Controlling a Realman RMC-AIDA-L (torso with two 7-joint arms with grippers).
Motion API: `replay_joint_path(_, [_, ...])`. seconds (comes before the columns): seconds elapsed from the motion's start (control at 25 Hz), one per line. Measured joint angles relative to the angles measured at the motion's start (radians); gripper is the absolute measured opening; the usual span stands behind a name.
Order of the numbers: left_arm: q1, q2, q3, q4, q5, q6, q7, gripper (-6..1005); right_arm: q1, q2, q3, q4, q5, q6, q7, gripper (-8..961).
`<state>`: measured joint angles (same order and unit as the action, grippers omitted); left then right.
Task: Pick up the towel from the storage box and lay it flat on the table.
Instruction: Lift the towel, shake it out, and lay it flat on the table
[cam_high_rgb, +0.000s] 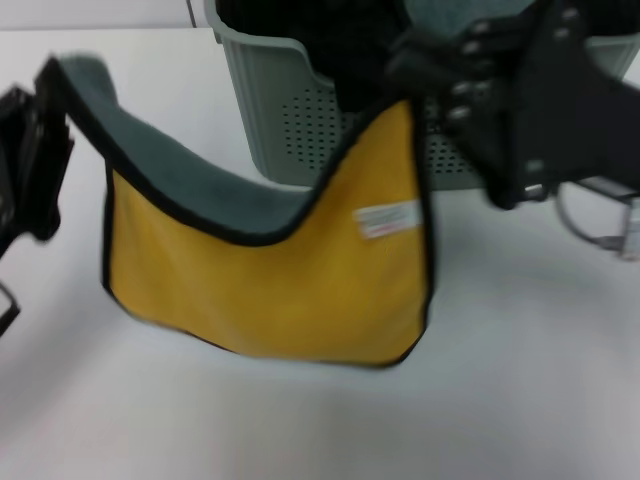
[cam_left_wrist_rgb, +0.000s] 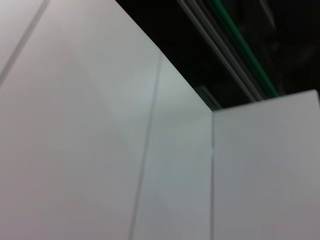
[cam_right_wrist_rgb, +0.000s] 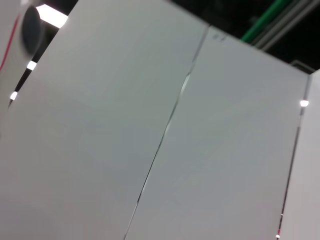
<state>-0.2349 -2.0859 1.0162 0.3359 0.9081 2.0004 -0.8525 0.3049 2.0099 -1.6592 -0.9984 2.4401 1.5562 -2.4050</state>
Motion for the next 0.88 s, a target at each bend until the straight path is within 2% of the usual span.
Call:
replay_joint_path(0.2, [0.115,-0.002,0.002,0.156,0.104,0.003,-0.15,14,-0.074,-0.018,0.057,-0.032,0.001,0.085,0.148,39])
replay_joint_path(0.36, [0.185,-0.004,0.025,0.27,0.198,0.032,-0.229,14,-0.168,-0.023,0.095,-0.096,-0.03,0.165,0.252,42])
replay_joint_path(0.56, [0.319,-0.004,0.168,0.416,0.171,0.038,-0.256,14,-0.336,-0.02,0.106,-0.218,-0.068,0.213,0.325,47])
replay_joint_path(0.68, [0.408,0.004,0.26,0.492,0.137,0.04,-0.254,14,-0.412,-0.009,0.091,-0.228,-0.072,0.239,0.326,50])
replay_joint_path(0.8, [0.47,0.014,0.315,0.539,0.11,0.04,-0.245,14,-0.43,0.0,0.066,-0.184,-0.071,0.245,0.312,53])
replay_joint_path(0.88, [0.473,0.017,0.324,0.536,0.114,0.04,-0.238,14,-0.421,0.002,0.051,-0.135,-0.065,0.249,0.289,54])
